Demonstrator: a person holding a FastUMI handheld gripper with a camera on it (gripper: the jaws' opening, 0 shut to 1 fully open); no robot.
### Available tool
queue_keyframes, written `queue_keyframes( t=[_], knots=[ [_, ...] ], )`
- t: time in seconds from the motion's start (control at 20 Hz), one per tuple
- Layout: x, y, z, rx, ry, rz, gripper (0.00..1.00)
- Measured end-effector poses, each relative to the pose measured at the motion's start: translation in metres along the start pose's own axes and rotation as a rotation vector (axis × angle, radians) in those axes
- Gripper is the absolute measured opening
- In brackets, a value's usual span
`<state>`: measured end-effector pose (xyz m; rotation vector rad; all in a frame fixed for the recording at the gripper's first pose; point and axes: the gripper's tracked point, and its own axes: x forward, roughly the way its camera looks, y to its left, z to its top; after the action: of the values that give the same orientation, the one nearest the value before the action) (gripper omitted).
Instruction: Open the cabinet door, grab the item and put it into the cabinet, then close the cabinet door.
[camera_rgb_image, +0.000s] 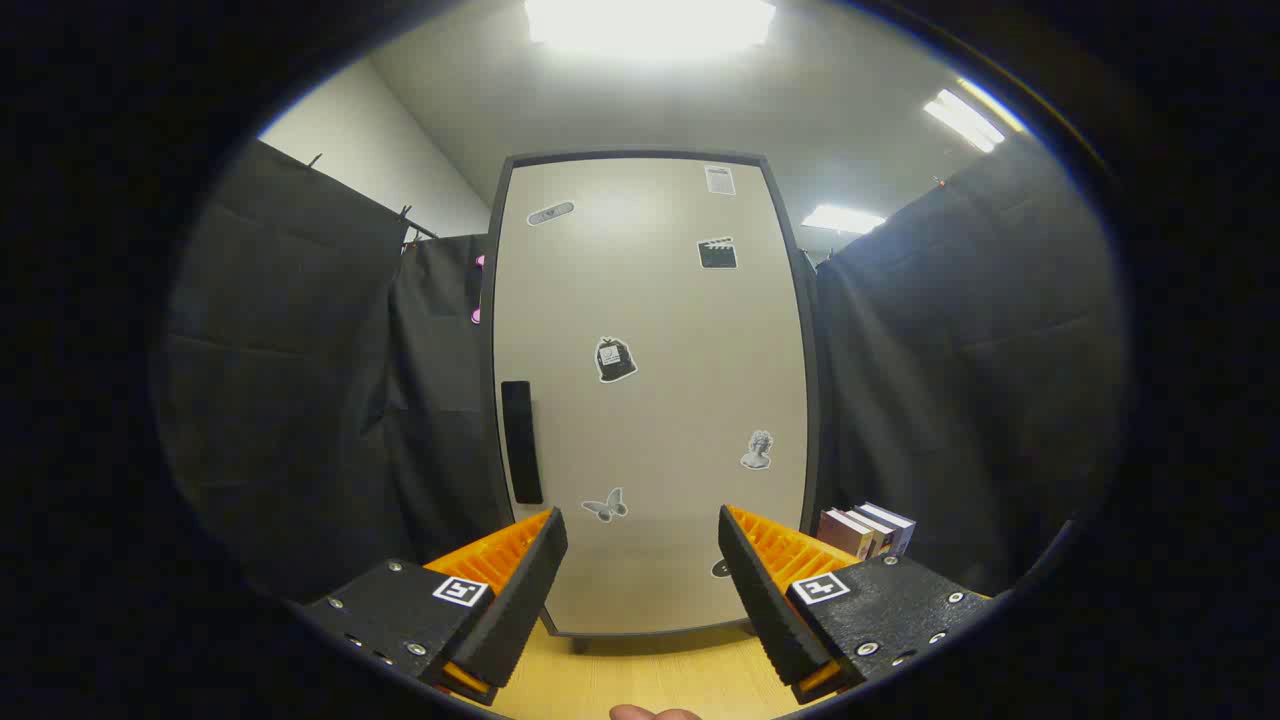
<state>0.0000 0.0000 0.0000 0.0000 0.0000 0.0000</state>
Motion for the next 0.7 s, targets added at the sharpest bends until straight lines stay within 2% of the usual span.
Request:
queue_keyframes(
  t=[0.7],
  knots=[
    [0.012, 0.0, -0.005, -0.019, 0.024, 0.012, 0.94]
  ],
)
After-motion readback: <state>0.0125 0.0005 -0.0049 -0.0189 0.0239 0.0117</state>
